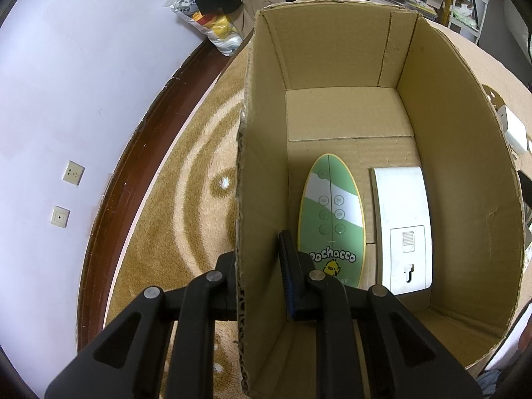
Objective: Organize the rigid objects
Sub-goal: 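Reach the right gripper to the grey-blue handheld device and grasp it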
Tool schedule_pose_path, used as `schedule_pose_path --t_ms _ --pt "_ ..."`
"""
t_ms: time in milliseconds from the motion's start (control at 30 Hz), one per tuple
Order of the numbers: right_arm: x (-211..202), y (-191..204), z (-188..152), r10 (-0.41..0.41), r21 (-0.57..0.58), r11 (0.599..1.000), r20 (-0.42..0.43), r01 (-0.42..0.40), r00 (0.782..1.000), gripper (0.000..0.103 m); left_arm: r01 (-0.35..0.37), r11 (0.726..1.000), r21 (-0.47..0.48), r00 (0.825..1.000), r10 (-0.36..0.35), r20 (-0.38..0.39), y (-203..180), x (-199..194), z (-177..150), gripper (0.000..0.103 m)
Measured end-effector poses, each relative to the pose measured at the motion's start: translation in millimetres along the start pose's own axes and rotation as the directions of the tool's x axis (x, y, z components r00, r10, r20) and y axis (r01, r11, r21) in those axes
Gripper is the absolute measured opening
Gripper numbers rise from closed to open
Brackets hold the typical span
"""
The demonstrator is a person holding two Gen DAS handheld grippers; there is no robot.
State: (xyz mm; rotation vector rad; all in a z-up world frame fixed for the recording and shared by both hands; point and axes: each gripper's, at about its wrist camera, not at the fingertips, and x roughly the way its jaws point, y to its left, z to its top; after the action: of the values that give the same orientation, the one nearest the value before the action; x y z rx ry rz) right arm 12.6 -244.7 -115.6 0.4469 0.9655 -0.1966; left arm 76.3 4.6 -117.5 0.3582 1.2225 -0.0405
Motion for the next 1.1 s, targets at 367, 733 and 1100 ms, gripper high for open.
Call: schedule_pose_path --t_ms 367,733,1100 --pt "3 0 -1 0.002 0.018 1.0 -0.039 -0.002 0.999 0.078 0.006 1.0 -0.004 1.0 -0.006 -0.001 1 0 0 0.018" --pt "19 5 -5 -0.009 0.064 0.998 -0.11 0.016 0.994 0.063 0.016 1.0 -0.009 1.0 -0.016 -0.003 4 1 0 0.018" --pt "29 6 -9 -0.105 0.099 0.988 -0.161 0.122 0.981 0.053 0.011 1.0 -0.007 1.0 -0.011 -0.004 5 1 1 0.018"
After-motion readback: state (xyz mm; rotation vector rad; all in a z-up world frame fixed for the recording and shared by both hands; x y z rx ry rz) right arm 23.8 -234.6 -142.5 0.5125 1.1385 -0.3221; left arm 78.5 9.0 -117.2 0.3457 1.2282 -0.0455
